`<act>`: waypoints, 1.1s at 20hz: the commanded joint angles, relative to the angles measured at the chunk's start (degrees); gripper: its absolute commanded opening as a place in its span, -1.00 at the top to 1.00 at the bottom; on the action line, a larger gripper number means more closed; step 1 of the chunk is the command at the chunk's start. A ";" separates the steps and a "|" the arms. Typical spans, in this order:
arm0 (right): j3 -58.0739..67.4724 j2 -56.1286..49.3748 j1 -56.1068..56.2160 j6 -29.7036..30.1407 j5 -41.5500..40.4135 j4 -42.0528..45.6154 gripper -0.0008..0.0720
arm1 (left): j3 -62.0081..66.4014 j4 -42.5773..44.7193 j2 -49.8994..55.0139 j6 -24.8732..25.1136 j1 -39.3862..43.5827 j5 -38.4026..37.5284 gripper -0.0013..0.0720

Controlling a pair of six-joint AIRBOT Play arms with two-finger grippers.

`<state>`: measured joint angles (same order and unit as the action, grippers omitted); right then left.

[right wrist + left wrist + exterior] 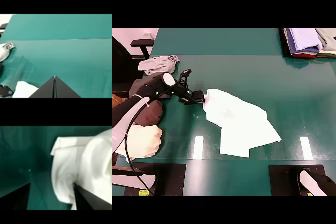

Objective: Fold the shirts.

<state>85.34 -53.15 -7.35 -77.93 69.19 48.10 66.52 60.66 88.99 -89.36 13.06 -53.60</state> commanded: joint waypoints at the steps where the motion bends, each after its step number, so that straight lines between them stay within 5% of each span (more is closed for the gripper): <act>1: -0.02 -0.02 0.02 0.00 -0.02 -0.02 0.94 | -0.39 -2.69 1.84 1.53 2.14 2.21 -0.58; 3: -0.02 -0.02 0.02 -0.02 0.04 0.00 0.94 | -0.26 -2.64 1.95 1.62 4.17 4.46 0.03; 5: -0.09 -0.02 -0.04 0.00 1.44 0.46 0.94 | 1.36 -2.47 1.86 1.60 4.20 4.11 0.89; 10: -2.75 -3.45 -0.70 -0.74 18.73 14.67 0.94 | 7.89 1.01 -5.01 1.62 -1.53 1.53 0.90; 13: -16.46 -3.58 -0.70 -0.90 18.84 17.57 0.92 | 8.22 4.37 -9.55 3.45 -2.75 1.49 0.90; 14: -22.05 -3.58 -0.70 -0.90 18.01 17.57 0.53 | 8.24 6.27 -10.25 3.48 -2.75 1.09 0.90; 15: -28.48 -3.58 -0.52 -0.87 15.78 17.40 -0.14 | 8.24 6.97 -10.51 3.52 -2.75 0.39 0.90; 22: -52.74 -8.15 9.97 1.68 -4.79 7.37 -0.21 | 8.22 7.52 -10.47 3.89 -2.75 -0.48 0.90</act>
<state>39.59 -58.61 -1.83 -77.36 72.16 60.31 74.65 67.53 78.76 -85.62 10.39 -53.82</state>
